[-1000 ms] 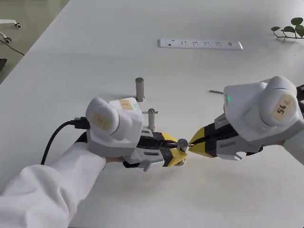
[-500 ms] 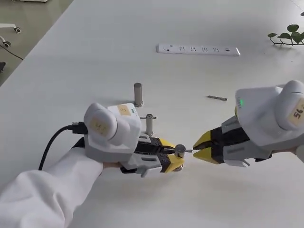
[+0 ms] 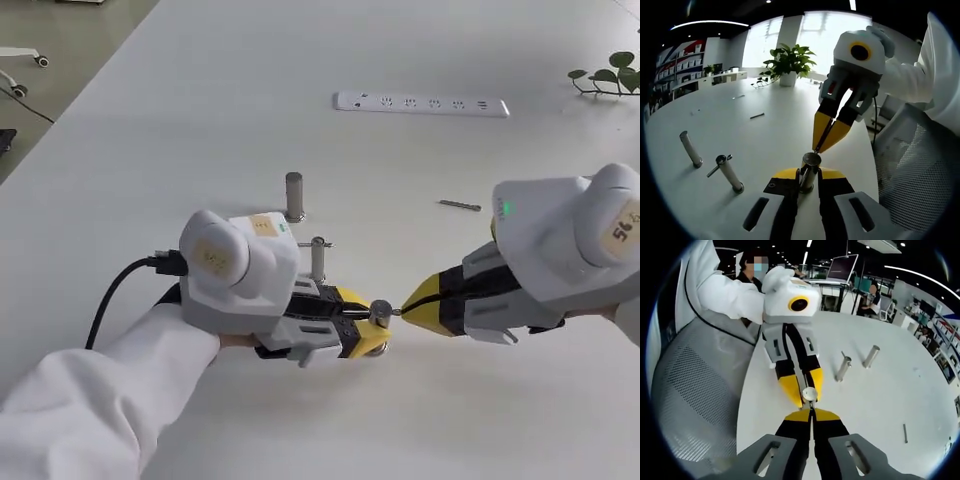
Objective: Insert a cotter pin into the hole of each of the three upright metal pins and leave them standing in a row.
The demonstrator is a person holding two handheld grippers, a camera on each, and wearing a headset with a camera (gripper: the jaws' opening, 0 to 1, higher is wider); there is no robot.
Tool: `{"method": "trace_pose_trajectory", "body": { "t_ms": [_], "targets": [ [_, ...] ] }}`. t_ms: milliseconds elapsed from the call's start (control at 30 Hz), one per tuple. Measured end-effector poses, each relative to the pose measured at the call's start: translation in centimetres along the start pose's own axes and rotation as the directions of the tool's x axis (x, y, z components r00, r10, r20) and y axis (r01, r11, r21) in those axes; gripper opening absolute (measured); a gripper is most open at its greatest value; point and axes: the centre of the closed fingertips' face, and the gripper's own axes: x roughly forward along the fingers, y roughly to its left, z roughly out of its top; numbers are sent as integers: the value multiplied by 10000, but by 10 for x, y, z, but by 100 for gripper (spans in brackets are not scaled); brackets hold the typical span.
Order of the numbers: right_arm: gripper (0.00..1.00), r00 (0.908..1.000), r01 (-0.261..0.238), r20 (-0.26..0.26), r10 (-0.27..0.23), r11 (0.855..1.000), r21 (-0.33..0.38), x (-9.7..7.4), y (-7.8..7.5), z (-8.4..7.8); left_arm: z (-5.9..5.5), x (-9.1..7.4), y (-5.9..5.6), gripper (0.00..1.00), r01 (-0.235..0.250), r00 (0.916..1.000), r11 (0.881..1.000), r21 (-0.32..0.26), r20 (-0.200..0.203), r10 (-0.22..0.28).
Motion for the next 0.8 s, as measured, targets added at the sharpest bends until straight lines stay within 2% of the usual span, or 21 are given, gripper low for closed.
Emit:
{"method": "trace_pose_trajectory", "body": {
  "t_ms": [67, 200, 267, 333, 467, 600, 700, 733, 767, 800],
  "targets": [
    [0, 9999, 39, 94, -40, 9999, 124, 0, -1, 1, 2, -3, 1, 19, -29, 10000, 10000, 6, 54, 29],
    [10, 9993, 136, 351, -153, 9988, 481, -3, -2, 6, 1, -12, 4, 39, -181, 9997, 9998, 113, -158, 183],
    [11, 9980, 178, 598, -224, 9969, 770, -4, 0, 9, -1, -18, 8, 52, -348, 9991, 9993, -149, -234, 344],
    [14, 9965, 182, 794, -269, 9939, 1089, -3, 1, 10, -4, -24, 11, 67, -517, 9982, 9986, -127, -319, 513],
    [21, 9940, 219, 1022, -380, 9878, 1539, 0, 5, 8, -7, -37, 9, 70, -443, 9988, 9988, -211, -225, 438],
    [23, 9868, 269, 1491, -638, 9711, 2373, 6, 7, 10, -19, -47, 11, 77, -432, 9981, 9984, -365, -456, 415],
    [26, 9825, 251, 1712, -736, 9627, 2696, 11, 8, 11, -23, -55, 13, 80, -592, 9976, 9962, -642, -396, 567],
    [26, 9819, 273, 1729, -772, 9613, 2742, 12, 7, 11, -26, -58, 12, 83, -661, 9969, 9933, -945, -482, 617],
    [26, 9815, 294, 1738, -805, 9599, 2790, 13, 7, 11, -28, -59, 11, 88, -685, 9961, 9934, -923, -614, 630],
    [27, 9815, 306, 1730, -827, 9582, 2844, 15, 6, 10, -30, -61, 10, 93, -746, 9949, 9953, -612, -730, 701]
  ]
}}
